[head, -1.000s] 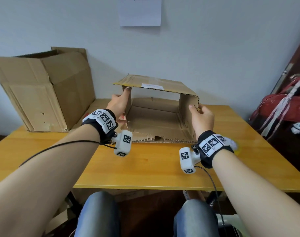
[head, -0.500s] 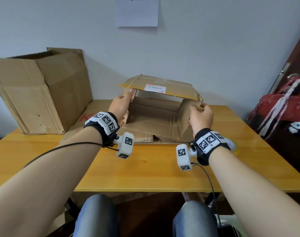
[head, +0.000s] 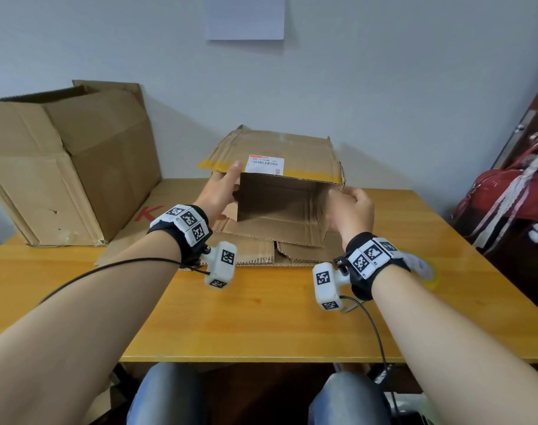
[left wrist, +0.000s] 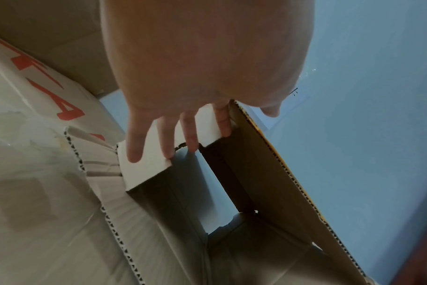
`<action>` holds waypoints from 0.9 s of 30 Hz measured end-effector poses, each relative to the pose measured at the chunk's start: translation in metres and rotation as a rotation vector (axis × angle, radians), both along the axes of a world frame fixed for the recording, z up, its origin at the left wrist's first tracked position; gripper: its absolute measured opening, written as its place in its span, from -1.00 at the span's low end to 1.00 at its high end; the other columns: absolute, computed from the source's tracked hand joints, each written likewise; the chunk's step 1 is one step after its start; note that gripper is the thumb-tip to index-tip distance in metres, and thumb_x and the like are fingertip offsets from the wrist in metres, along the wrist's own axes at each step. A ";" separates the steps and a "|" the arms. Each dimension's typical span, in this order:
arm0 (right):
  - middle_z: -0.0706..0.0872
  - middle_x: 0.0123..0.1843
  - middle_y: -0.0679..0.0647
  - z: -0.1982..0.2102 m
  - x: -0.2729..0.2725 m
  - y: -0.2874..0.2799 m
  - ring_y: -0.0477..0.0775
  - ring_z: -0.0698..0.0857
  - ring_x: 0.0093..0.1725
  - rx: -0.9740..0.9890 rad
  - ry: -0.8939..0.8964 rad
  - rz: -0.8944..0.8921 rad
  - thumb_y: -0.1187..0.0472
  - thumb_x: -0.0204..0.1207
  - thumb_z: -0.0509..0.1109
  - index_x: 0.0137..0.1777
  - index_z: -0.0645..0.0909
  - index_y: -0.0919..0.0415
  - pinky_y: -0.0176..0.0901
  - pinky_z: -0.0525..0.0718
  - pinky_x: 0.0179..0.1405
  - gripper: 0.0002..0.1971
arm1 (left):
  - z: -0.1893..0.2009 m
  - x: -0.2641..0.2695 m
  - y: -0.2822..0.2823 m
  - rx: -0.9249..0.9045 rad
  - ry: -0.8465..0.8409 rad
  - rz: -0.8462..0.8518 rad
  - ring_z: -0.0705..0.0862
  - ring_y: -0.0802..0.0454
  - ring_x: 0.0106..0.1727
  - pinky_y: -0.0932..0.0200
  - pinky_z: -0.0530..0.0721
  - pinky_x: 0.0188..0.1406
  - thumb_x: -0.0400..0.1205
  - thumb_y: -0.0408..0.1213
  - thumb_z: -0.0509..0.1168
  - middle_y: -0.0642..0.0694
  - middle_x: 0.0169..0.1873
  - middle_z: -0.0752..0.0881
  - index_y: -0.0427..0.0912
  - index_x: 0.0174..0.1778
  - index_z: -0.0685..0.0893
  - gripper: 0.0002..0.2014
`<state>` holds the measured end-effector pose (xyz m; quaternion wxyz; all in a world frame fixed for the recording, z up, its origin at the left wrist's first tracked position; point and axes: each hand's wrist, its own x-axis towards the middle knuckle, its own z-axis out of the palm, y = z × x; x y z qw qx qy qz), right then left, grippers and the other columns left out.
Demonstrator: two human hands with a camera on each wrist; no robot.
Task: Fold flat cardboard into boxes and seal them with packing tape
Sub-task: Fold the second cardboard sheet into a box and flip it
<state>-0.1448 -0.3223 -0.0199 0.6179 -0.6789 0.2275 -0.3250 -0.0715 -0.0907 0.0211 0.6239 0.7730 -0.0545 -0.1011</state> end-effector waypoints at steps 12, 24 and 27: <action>0.74 -0.29 0.05 -0.011 0.014 -0.012 0.03 0.75 -0.36 0.014 -0.066 -0.026 0.11 0.60 0.47 -0.01 0.61 -0.07 -0.06 0.71 -0.32 -0.92 | -0.008 0.020 -0.011 0.023 -0.110 -0.064 0.56 -0.12 0.46 -0.20 0.55 0.18 0.62 0.38 0.22 -0.03 0.54 0.52 0.12 0.69 0.19 -0.22; 0.76 -0.24 0.05 -0.012 0.019 -0.010 -0.03 0.71 -0.40 0.074 -0.117 -0.040 0.18 0.61 0.49 -0.06 0.63 0.03 -0.19 0.67 -0.40 -0.92 | -0.005 0.037 -0.009 0.155 -0.330 -0.123 0.53 -0.05 0.45 -0.19 0.56 0.39 0.62 0.32 0.27 -0.02 0.57 0.43 0.24 0.61 0.43 -0.37; 0.77 -0.24 0.03 -0.014 0.019 -0.009 -0.01 0.73 -0.36 0.084 -0.121 -0.028 0.18 0.60 0.50 -0.04 0.64 0.04 -0.11 0.72 -0.32 -0.92 | -0.003 0.035 -0.012 0.135 -0.347 -0.153 0.42 -0.01 0.58 -0.23 0.48 0.49 0.48 0.46 0.25 0.03 0.62 0.37 0.46 0.55 0.43 -0.33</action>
